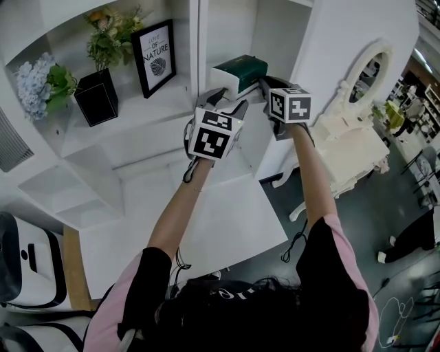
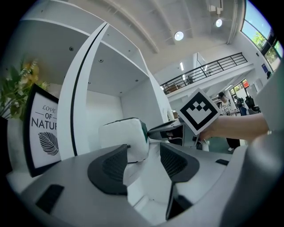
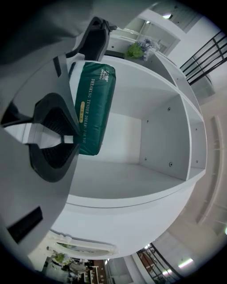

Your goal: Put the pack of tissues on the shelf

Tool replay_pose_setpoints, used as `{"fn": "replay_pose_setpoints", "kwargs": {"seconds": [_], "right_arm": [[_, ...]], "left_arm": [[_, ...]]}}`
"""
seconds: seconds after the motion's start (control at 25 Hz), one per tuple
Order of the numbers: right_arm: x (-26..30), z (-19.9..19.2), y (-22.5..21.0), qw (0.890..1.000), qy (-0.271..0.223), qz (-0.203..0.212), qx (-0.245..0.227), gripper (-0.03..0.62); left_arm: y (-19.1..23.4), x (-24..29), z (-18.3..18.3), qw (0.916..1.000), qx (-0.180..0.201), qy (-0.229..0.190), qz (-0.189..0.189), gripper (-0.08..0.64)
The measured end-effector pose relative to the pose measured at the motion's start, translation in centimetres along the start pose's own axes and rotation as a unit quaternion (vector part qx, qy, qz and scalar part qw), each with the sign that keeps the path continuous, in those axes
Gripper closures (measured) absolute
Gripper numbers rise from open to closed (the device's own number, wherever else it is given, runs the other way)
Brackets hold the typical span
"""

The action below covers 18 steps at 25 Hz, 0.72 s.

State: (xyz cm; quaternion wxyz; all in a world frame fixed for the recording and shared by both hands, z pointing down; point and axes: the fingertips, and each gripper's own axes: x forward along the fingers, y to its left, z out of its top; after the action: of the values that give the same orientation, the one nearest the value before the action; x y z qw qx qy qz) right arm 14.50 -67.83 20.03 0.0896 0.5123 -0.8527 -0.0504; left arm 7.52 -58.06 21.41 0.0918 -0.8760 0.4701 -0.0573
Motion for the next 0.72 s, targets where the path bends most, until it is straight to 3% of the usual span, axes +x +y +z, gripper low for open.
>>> {"fn": "replay_pose_setpoints", "kwargs": {"seconds": [0.16, 0.44, 0.72], "right_arm": [[-1.0, -0.9, 0.6, 1.000, 0.006, 0.005, -0.002, 0.514], [-5.4, -1.5, 2.5, 0.999, -0.031, 0.019, 0.019, 0.514], [-10.9, -4.1, 6.4, 0.998, -0.044, 0.040, 0.003, 0.514]], "left_arm": [[0.1, -0.9, 0.3, 0.9999, -0.004, -0.014, 0.000, 0.325], [-1.5, -3.1, -0.9, 0.9995, -0.009, -0.023, -0.022, 0.327], [-4.4, -6.5, -3.9, 0.9985, -0.026, -0.017, -0.045, 0.326]]}}
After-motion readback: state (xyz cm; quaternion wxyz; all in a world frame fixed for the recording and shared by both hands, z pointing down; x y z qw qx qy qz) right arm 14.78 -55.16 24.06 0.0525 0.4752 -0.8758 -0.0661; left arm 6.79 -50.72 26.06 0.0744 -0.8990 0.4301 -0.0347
